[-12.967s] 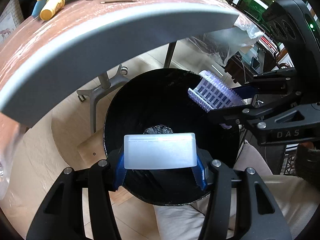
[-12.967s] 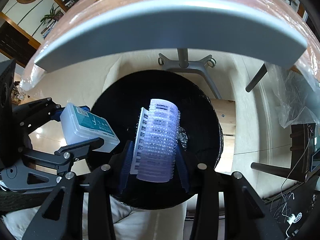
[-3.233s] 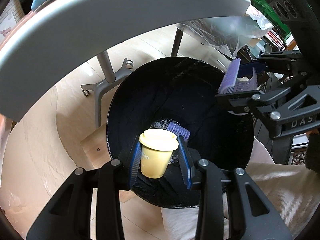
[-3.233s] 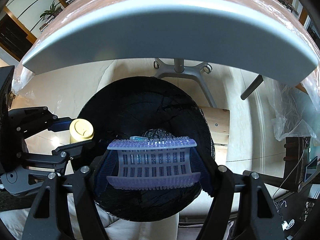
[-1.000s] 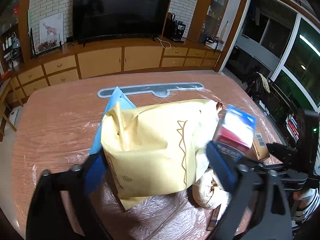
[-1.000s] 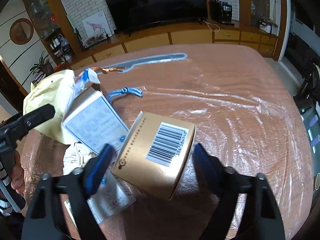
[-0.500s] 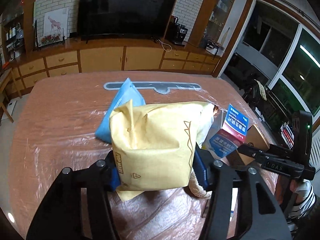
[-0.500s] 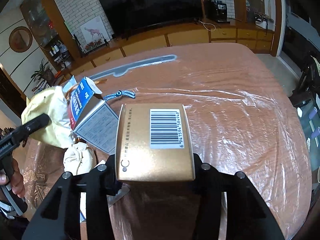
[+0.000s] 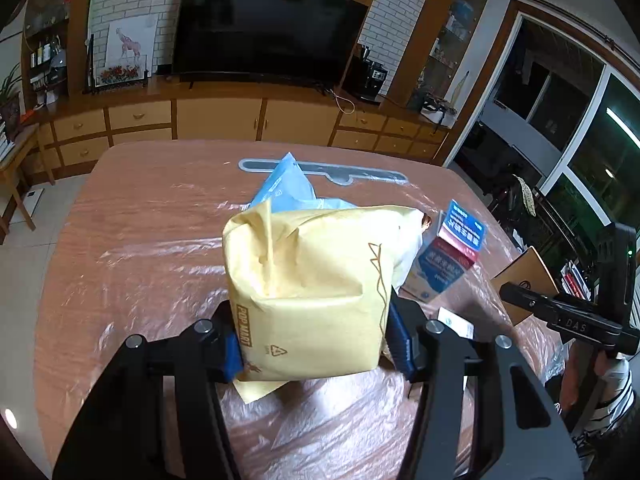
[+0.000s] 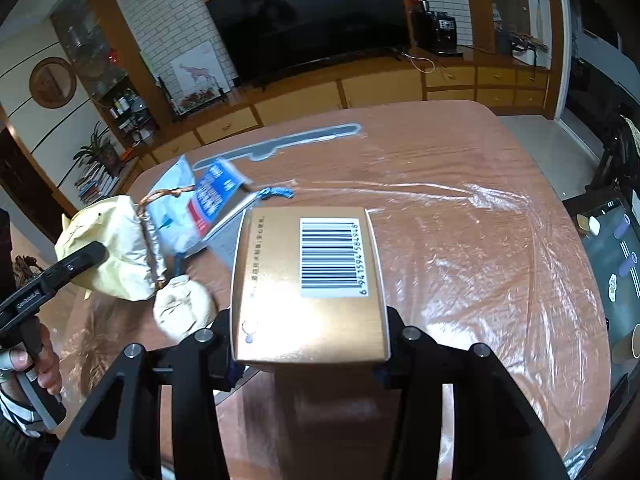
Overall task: Collect trash
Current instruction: 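Carry the yellow bag and brown box in both tools over the trash bin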
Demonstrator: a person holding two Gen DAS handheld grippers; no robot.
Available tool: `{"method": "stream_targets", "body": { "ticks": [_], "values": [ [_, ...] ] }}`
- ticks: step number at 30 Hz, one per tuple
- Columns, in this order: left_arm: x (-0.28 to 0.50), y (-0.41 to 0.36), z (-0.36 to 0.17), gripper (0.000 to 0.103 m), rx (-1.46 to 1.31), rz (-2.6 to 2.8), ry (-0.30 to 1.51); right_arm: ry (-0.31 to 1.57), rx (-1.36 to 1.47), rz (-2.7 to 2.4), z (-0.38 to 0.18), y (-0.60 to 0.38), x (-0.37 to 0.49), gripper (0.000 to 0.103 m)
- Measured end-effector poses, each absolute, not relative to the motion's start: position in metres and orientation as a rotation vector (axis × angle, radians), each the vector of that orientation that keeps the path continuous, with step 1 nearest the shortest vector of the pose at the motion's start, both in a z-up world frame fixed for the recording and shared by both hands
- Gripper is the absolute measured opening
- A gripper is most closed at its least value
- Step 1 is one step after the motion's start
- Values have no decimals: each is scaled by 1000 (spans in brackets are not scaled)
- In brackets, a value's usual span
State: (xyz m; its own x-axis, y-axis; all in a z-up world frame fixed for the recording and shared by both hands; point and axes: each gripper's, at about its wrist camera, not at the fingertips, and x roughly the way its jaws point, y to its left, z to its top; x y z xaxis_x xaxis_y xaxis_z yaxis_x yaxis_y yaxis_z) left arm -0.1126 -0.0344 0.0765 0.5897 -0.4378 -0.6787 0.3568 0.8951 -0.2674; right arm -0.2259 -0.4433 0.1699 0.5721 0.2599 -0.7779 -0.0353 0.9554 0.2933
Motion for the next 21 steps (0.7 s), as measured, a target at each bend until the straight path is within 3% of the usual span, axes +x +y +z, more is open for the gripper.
{"method": "stream_targets", "body": {
  "ticks": [21],
  "values": [
    [-154, -14, 79, 57, -144, -462, 818, 970, 240, 213, 176, -421, -266, 46]
  ]
}}
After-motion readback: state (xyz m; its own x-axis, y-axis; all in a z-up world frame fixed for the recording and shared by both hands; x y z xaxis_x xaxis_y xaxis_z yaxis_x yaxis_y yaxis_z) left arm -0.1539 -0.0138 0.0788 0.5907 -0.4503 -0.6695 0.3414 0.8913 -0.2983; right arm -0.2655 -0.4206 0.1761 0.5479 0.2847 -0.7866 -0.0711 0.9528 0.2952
